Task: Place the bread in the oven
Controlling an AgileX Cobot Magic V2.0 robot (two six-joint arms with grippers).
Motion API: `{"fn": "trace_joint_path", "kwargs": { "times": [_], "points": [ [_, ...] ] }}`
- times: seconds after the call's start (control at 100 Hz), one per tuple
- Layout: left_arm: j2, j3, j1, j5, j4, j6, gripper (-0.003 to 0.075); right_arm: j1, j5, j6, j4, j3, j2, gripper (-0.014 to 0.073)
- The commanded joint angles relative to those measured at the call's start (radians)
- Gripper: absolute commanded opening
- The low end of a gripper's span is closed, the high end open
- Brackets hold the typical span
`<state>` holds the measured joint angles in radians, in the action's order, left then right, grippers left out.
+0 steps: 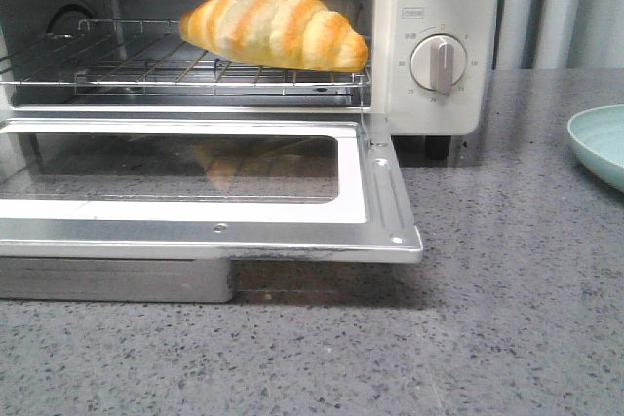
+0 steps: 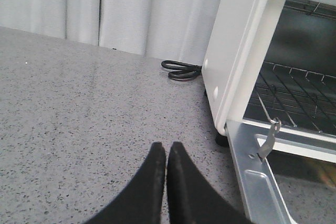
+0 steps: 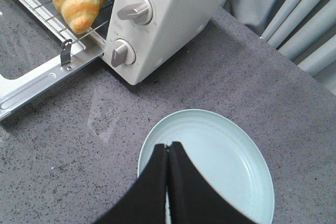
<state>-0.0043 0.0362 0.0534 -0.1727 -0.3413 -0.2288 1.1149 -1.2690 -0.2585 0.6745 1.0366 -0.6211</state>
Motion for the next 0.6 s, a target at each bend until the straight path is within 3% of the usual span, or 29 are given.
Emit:
{"fn": "trace_joint_path", "kwargs": {
  "times": [0.0, 0.43, 0.59],
  "points": [
    [-0.028, 0.029, 0.004, 0.079, -0.012, 0.006, -0.0021, -0.001, -0.035, -0.005, 0.046, 0.02, 0.004, -0.0076],
    [-0.028, 0.029, 0.004, 0.079, -0.012, 0.006, -0.0021, -0.001, -0.024, -0.005, 0.051, 0.02, 0.001, -0.0076],
    [-0.028, 0.029, 0.004, 0.079, -0.012, 0.006, -0.0021, -0.035, 0.102, -0.005, 0.035, -0.014, 0.017, -0.0076]
  ]
}}
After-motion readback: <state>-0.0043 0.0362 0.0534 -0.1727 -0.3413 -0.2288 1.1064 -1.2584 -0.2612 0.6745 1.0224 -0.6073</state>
